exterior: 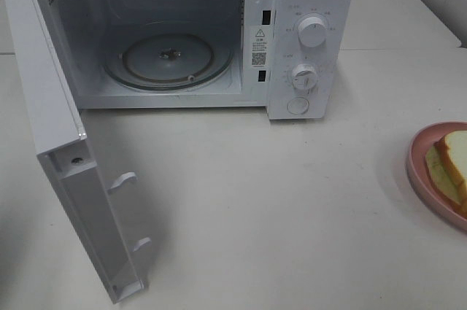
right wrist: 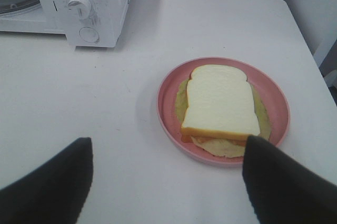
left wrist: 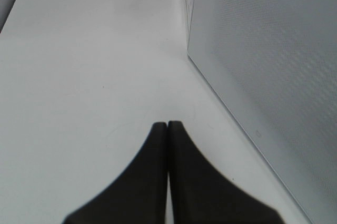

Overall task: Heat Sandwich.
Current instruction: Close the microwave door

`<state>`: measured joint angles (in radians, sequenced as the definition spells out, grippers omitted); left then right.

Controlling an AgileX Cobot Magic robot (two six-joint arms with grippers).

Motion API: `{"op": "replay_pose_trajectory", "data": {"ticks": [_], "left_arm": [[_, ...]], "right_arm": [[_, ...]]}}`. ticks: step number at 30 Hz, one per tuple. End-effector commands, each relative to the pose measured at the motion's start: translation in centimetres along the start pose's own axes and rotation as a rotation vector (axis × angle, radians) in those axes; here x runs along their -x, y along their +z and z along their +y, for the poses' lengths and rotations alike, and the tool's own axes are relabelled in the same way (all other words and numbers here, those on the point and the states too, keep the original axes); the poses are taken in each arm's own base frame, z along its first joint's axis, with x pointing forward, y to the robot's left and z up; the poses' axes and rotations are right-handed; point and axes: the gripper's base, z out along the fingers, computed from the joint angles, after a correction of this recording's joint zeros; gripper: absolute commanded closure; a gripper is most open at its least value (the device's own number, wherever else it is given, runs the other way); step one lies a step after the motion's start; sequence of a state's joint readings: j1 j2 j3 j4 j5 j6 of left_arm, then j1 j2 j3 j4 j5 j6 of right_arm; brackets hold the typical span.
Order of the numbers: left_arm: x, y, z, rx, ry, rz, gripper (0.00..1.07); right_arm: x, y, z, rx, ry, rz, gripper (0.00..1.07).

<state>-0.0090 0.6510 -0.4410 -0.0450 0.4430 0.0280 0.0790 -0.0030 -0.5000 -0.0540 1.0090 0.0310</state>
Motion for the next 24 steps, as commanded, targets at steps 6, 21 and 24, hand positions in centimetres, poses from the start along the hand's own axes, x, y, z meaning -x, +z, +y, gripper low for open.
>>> {"op": "replay_pose_trajectory", "data": {"ticks": [6, 21, 24], "left_arm": [[-0.8, 3.8, 0.2, 0.013, -0.012, -0.191, 1.07], [-1.3, 9.1, -0.5, -0.053, 0.124, -0.318, 1.07], [-1.4, 9.7, -0.8, -0.09, 0.118, -0.316, 1.07]], "right_arm": [[-0.2, -0.3, 0.0, -0.003, -0.002, -0.035, 0.32], [-0.2, -0.3, 0.0, -0.003, -0.002, -0.035, 0.32], [-0.2, -0.3, 0.0, -0.003, -0.002, -0.035, 0.32]]}}
